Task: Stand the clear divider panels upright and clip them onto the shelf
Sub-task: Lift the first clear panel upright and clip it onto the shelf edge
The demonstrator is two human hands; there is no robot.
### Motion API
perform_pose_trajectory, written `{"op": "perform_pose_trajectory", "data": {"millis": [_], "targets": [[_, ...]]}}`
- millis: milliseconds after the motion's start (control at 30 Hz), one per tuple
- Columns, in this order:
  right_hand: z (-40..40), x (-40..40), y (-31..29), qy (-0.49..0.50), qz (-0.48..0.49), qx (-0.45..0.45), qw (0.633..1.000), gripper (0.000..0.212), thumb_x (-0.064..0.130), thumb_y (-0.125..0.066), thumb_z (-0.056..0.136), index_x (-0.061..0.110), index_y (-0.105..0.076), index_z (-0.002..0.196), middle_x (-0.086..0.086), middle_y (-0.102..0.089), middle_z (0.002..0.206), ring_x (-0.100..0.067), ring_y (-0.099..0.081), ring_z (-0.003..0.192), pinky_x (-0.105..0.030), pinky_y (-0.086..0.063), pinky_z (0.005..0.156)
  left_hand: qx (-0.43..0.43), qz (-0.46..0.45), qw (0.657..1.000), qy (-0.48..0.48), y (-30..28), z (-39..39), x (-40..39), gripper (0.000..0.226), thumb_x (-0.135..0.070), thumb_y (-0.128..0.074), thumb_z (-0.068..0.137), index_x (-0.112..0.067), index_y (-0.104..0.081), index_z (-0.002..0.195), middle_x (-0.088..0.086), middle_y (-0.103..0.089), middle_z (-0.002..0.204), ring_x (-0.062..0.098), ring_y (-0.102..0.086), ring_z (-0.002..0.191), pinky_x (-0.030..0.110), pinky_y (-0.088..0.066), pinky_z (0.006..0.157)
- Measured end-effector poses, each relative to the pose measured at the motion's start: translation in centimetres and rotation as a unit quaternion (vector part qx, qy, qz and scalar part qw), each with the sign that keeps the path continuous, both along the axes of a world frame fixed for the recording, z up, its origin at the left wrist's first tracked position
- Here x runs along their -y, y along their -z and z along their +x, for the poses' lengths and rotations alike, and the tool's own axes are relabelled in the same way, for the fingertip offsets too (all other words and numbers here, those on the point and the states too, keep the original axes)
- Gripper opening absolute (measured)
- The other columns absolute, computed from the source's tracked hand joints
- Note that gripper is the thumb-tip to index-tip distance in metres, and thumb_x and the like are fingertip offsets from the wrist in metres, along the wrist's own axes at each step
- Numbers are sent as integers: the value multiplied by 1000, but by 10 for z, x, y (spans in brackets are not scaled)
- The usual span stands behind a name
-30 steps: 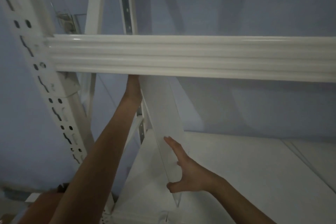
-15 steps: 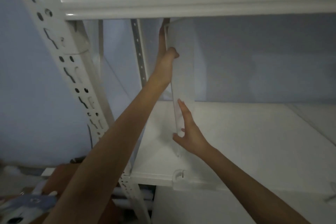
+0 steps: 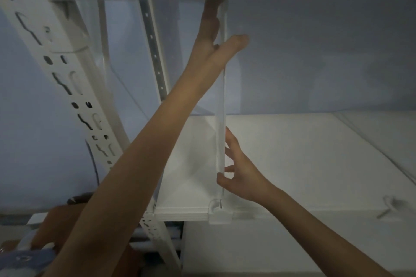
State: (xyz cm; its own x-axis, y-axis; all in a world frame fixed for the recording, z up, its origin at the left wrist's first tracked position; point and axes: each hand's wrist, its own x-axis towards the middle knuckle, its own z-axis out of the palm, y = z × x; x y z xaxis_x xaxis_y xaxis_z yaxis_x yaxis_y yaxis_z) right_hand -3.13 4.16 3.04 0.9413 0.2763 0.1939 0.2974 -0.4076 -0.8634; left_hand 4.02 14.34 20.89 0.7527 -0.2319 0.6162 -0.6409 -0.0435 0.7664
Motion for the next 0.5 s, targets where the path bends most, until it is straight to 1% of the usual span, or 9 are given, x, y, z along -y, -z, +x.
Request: {"op": "perform_pose_trajectory", "data": {"millis": [67,100,200,233,300,333,367,433,500], "targets": [[-2,0,2,5,-3,3,1000,104,6,-66,83,50,5,145,22,-14,155,-11,-24,145,-41,-51,100,16,4,1000,9,1,2,0,77,-19,-55,82,-13,-10,145,3,-23,145,23,-17,141,5,-29,87],[-2,-1,3,7,-4,3,1000,104,6,-66,83,50,5,145,22,-14,155,-11,-24,145,-41,-51,100,27,9,999,15,1,4,-1,75,-21,-56,81,-14,-14,143,2,-25,144,25,-20,141,8,-30,89],[-4,-3,5,12,-6,3,1000,104,6,-66,84,51,5,144,26,-12,154,-10,-23,145,-38,-50,101,61,28,998,18,2,5,-4,72,-29,-58,76,-12,-23,137,10,-29,146,29,-27,137,7,-33,91],[-4,-4,5,14,-8,4,1000,104,6,-67,84,53,5,143,27,-12,153,-10,-23,145,-36,-50,101,65,32,997,25,3,6,-6,72,-32,-57,75,-12,-25,136,12,-30,145,30,-28,137,13,-36,96],[-4,-5,5,18,-11,3,1000,105,7,-67,84,56,6,140,34,-15,148,-10,-24,145,-34,-50,101,72,32,996,39,4,6,-8,67,-33,-56,73,-16,-28,131,15,-32,143,33,-31,134,35,-39,105],[-4,-5,5,18,-11,2,1000,104,8,-68,83,55,6,140,37,-15,144,-10,-24,145,-34,-50,101,72,30,996,41,4,6,-9,63,-34,-56,72,-20,-29,128,15,-33,142,33,-32,133,36,-38,106],[-4,-5,5,19,-11,1,1000,104,8,-68,83,54,5,141,39,-15,141,-11,-25,145,-36,-50,101,67,26,997,41,3,5,-9,61,-34,-56,72,-24,-29,126,14,-33,142,31,-32,133,28,-39,105],[-3,-7,4,18,-10,-1,1000,104,8,-69,83,51,5,143,44,-14,139,-12,-24,145,-38,-50,101,59,18,998,33,1,5,-9,58,-31,-57,76,-26,-27,125,7,-32,140,25,-31,133,1,-35,91],[-2,-9,3,14,-2,0,1000,104,7,-68,83,49,6,144,48,-13,136,-12,-24,145,-38,-50,101,57,18,998,29,-1,4,-7,58,-20,-56,82,-23,-24,131,-3,-28,134,14,-28,127,-8,-32,78]]}}
